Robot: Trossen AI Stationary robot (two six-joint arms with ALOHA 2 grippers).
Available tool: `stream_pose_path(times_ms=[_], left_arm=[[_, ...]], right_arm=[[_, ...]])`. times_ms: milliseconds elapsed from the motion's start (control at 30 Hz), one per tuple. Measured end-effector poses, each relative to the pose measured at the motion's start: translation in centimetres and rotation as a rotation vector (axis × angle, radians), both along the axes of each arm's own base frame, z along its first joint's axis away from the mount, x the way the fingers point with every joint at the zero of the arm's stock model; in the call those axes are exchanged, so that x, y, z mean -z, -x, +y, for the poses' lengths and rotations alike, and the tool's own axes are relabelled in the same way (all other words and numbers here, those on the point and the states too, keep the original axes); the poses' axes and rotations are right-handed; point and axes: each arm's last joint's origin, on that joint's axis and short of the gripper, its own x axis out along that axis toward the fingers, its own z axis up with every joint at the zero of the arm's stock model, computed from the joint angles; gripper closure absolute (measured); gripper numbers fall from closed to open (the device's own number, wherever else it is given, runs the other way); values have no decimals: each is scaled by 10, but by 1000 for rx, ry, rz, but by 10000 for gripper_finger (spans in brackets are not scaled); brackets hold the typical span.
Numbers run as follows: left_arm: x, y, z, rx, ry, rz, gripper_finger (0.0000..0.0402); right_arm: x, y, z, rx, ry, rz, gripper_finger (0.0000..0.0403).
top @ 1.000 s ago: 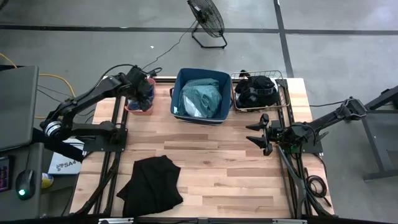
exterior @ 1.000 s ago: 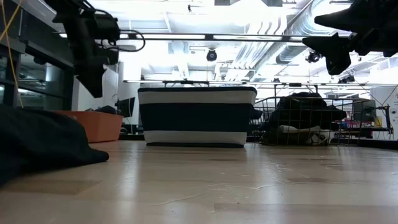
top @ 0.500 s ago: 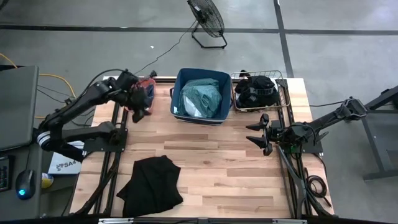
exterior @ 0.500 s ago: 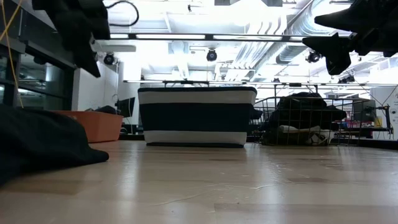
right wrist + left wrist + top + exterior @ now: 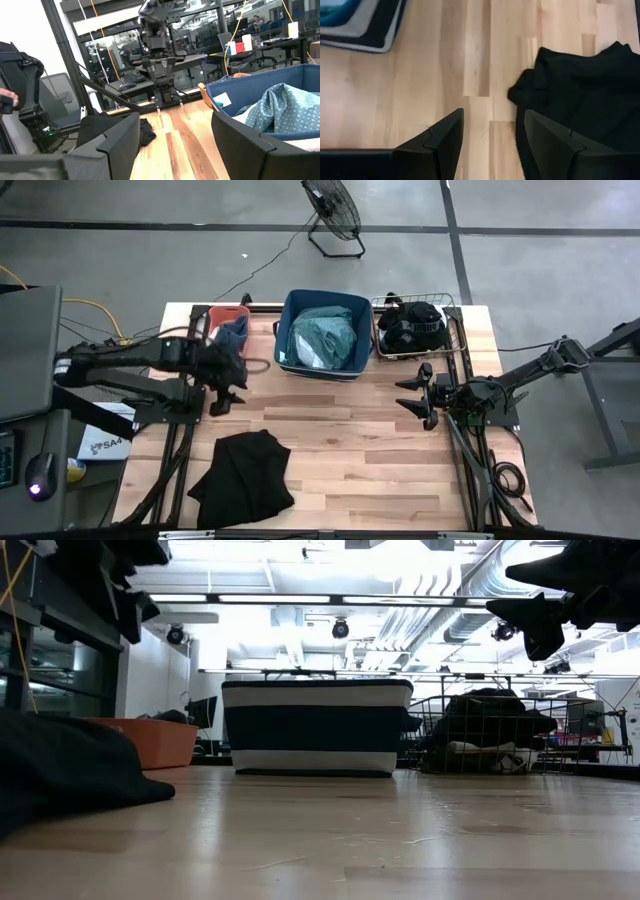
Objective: Pick & Place Cloths
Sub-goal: Put the black shorts into the blue laundry organizer
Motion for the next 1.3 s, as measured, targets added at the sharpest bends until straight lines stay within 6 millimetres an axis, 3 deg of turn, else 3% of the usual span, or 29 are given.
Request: stream_pose_path(times_ms=[300,633,967,1100,1300], left_arm=[[8,-17,-53,175,-52,23,195],[46,-35,-106,210,-70,244,193],[84,-49,-158,217,13,343,118],[92,-49,-170,218,68,375,94],[108,-52,-175,214,-20,407,90]], right_arm=[[0,0,0,0,0,0,165],[0,0,0,0,2,6,165],[2,0,0,0,6,17,165],[2,0,0,0,7,18,165],[2,0,0,0,7,19,165]])
